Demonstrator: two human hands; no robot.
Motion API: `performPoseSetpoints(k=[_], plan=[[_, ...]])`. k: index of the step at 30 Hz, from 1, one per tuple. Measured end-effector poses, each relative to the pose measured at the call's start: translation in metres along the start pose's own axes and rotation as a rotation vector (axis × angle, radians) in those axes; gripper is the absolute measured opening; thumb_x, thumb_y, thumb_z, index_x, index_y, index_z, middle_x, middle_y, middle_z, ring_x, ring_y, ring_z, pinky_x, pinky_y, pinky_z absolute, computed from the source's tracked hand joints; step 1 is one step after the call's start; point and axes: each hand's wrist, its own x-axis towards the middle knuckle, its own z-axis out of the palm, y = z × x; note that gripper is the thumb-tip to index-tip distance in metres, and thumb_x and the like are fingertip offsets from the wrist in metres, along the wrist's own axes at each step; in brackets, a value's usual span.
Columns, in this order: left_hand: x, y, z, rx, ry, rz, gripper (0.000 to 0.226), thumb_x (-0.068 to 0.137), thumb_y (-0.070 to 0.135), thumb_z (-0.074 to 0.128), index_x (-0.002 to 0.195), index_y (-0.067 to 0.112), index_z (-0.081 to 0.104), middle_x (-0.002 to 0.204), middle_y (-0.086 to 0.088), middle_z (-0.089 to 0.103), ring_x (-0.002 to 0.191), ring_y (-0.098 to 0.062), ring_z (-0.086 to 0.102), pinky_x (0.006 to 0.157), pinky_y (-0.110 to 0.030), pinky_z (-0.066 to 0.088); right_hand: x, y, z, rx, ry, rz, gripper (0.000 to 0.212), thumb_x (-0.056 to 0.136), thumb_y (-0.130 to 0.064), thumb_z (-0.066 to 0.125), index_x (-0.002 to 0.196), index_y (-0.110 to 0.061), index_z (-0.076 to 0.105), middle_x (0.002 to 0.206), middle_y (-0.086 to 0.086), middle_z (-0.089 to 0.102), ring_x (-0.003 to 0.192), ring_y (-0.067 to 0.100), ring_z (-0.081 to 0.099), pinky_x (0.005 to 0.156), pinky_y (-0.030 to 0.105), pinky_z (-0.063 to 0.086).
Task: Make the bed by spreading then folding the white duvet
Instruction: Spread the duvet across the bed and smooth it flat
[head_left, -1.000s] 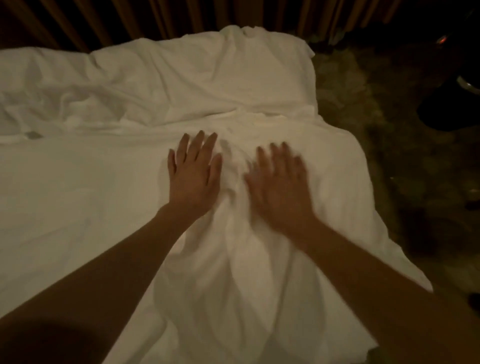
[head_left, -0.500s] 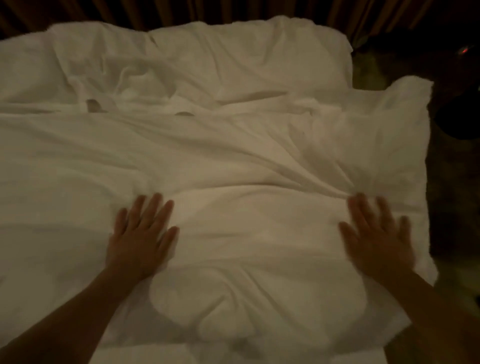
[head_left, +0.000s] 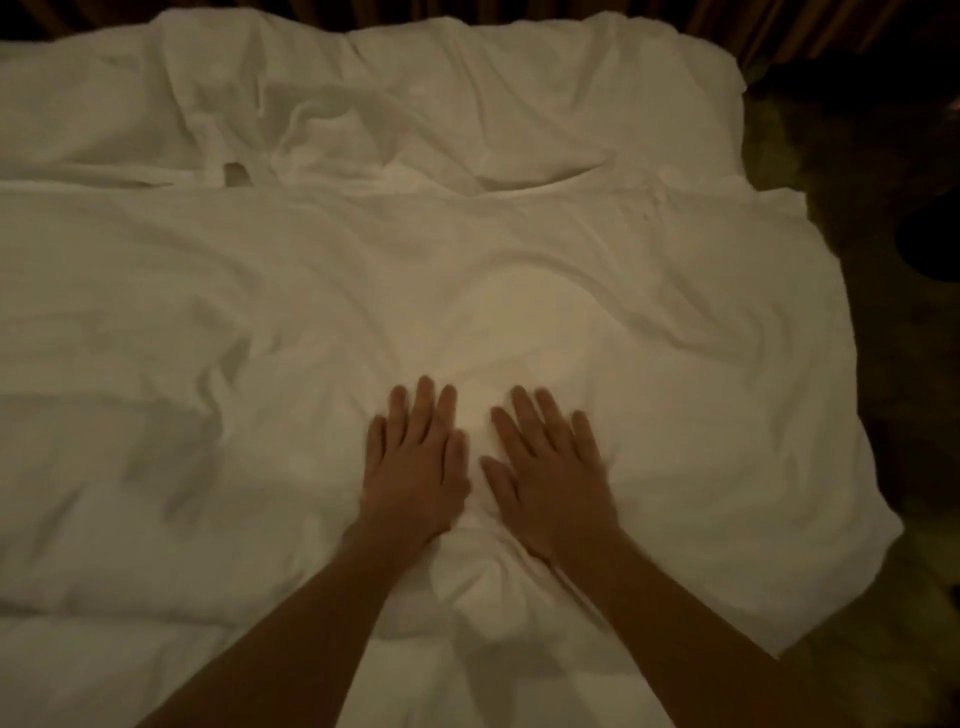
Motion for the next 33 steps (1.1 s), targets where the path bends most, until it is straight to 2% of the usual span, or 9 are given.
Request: performPoseSetpoints(k=[4, 8, 11, 14, 18, 20, 23, 29, 33], plan=[[-0.034, -0.044, 0.012, 0.163, 0.036, 0.072, 0.064, 0.101, 0.053, 0.024, 0.161, 0.029, 0.020, 0.169, 0.000, 0.014, 0.156, -0.027, 0.009, 0.121, -0.051, 0.014, -0.062, 0.102, 0.005, -0.193, -0.056, 0.086, 0.065, 0.099, -0.058, 0.032, 0.159, -0.032, 0.027, 0.168, -0.004, 0.016, 0.155, 0.025, 0.015, 0.122, 0.051, 0.014], [-0.039, -0.046, 0.008, 0.194, 0.045, 0.041, 0.067, 0.100, 0.056, 0.025, 0.160, 0.028, 0.022, 0.169, 0.000, 0.014, 0.155, -0.027, 0.010, 0.120, -0.054, 0.014, -0.095, 0.192, -0.019, -0.230, -0.160, 0.423, 0.072, 0.096, -0.067, 0.017, 0.160, -0.038, 0.007, 0.169, -0.004, 0.008, 0.155, 0.030, 0.009, 0.121, 0.058, 0.015], [-0.040, -0.028, 0.005, 0.124, 0.060, -0.033, 0.069, 0.100, 0.056, 0.016, 0.161, 0.024, 0.018, 0.170, 0.000, 0.008, 0.156, -0.024, 0.001, 0.122, -0.053, 0.008, -0.093, 0.194, -0.031, -0.164, -0.138, 0.619, 0.078, 0.094, -0.070, 0.005, 0.161, -0.030, 0.004, 0.169, 0.006, -0.001, 0.154, 0.037, 0.005, 0.119, 0.066, 0.012], [-0.045, 0.009, 0.010, -0.059, 0.122, -0.074, 0.064, 0.102, 0.048, 0.018, 0.161, 0.023, 0.019, 0.169, 0.002, 0.008, 0.156, -0.021, -0.001, 0.123, -0.051, 0.004, -0.073, 0.108, -0.032, -0.130, 0.027, 0.428, 0.069, 0.098, -0.052, 0.023, 0.157, -0.017, 0.032, 0.165, 0.018, 0.017, 0.150, 0.043, 0.020, 0.115, 0.066, 0.021], [-0.063, 0.022, 0.036, -0.059, 0.041, -0.090, 0.061, 0.102, 0.048, 0.014, 0.161, 0.031, 0.011, 0.169, 0.006, 0.001, 0.156, -0.022, -0.004, 0.122, -0.054, 0.011, -0.085, -0.034, -0.004, 0.075, 0.008, 0.024, 0.058, 0.104, -0.047, 0.027, 0.157, -0.024, 0.032, 0.165, 0.008, 0.024, 0.153, 0.034, 0.020, 0.119, 0.056, 0.016], [-0.061, 0.014, 0.040, -0.010, 0.034, -0.085, 0.062, 0.102, 0.049, 0.014, 0.162, 0.031, 0.012, 0.170, 0.004, 0.003, 0.156, -0.024, -0.001, 0.122, -0.053, 0.011, -0.097, -0.030, 0.018, 0.065, -0.058, -0.030, 0.059, 0.104, -0.050, 0.032, 0.157, -0.025, 0.033, 0.167, 0.001, 0.021, 0.153, 0.028, 0.021, 0.121, 0.050, 0.015], [-0.053, 0.008, 0.035, 0.080, 0.011, -0.031, 0.064, 0.102, 0.053, 0.013, 0.161, 0.030, 0.015, 0.170, 0.001, 0.006, 0.156, -0.028, 0.001, 0.122, -0.054, 0.010, -0.113, 0.032, 0.033, -0.006, -0.081, 0.009, 0.063, 0.101, -0.054, 0.041, 0.157, -0.027, 0.032, 0.167, -0.002, 0.018, 0.154, 0.024, 0.017, 0.124, 0.045, 0.014], [-0.053, 0.007, 0.032, 0.135, -0.008, -0.027, 0.070, 0.099, 0.063, 0.019, 0.161, 0.033, 0.011, 0.170, 0.002, 0.004, 0.156, -0.030, 0.001, 0.121, -0.056, 0.010, -0.130, 0.123, 0.009, -0.050, -0.137, 0.345, 0.067, 0.100, -0.058, 0.034, 0.159, -0.027, 0.027, 0.168, -0.001, 0.016, 0.154, 0.026, 0.015, 0.121, 0.050, 0.018], [-0.041, -0.020, 0.008, 0.210, -0.060, -0.026, 0.076, 0.094, 0.076, 0.012, 0.160, 0.040, 0.006, 0.170, 0.005, 0.002, 0.155, -0.031, -0.002, 0.120, -0.060, 0.009, -0.145, 0.193, -0.015, -0.062, -0.268, 0.675, 0.071, 0.094, -0.072, -0.002, 0.157, -0.041, -0.013, 0.167, -0.010, -0.015, 0.155, 0.024, -0.009, 0.122, 0.060, 0.007]])
